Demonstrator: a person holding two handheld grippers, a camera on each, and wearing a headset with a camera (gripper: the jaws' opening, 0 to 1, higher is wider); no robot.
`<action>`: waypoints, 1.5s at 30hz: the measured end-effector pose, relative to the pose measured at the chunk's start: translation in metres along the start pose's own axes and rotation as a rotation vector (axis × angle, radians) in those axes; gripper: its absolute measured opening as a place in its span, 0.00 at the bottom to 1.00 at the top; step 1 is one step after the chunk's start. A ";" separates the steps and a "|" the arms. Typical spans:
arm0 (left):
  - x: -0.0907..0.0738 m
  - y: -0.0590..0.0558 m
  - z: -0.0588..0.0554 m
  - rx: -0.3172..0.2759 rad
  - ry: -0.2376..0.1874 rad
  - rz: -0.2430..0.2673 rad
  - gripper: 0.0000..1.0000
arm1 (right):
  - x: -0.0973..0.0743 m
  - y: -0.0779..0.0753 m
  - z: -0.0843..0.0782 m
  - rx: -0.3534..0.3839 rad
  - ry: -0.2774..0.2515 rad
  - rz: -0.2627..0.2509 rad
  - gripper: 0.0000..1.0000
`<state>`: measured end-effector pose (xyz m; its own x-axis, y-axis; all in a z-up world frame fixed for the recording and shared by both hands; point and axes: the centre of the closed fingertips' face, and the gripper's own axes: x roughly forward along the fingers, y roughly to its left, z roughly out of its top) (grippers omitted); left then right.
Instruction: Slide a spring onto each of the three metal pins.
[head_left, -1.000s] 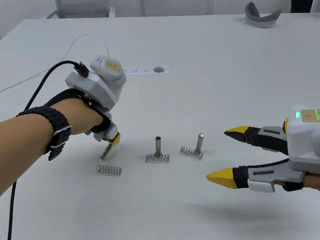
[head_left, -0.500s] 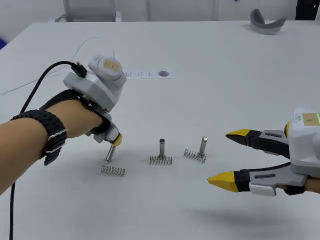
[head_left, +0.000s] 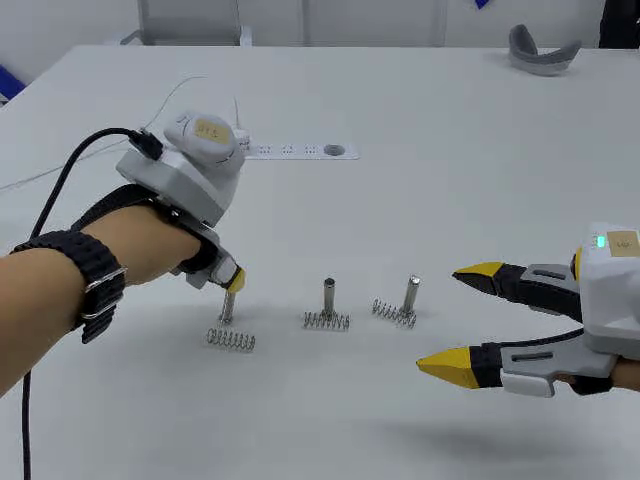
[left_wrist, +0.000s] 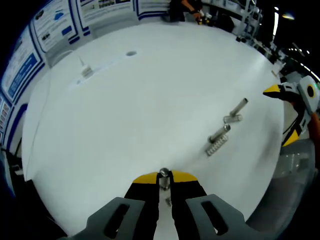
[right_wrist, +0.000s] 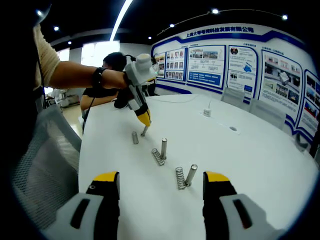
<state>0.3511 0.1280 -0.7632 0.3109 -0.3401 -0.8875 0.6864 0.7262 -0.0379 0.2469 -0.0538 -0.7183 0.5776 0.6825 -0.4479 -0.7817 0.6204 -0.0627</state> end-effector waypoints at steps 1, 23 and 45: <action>0.000 0.000 0.000 -0.001 -0.009 0.000 0.06 | 0.000 0.001 0.000 0.000 0.002 0.002 0.69; -0.007 -0.005 -0.005 -0.022 -0.154 0.001 0.07 | 0.003 0.006 -0.001 -0.007 0.018 0.020 0.69; -0.006 -0.003 -0.002 -0.021 -0.318 0.005 0.07 | 0.006 0.011 -0.006 -0.010 0.050 0.048 0.69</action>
<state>0.3457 0.1290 -0.7583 0.5069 -0.5038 -0.6994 0.6713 0.7397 -0.0463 0.2409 -0.0453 -0.7274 0.5269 0.6912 -0.4947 -0.8109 0.5831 -0.0490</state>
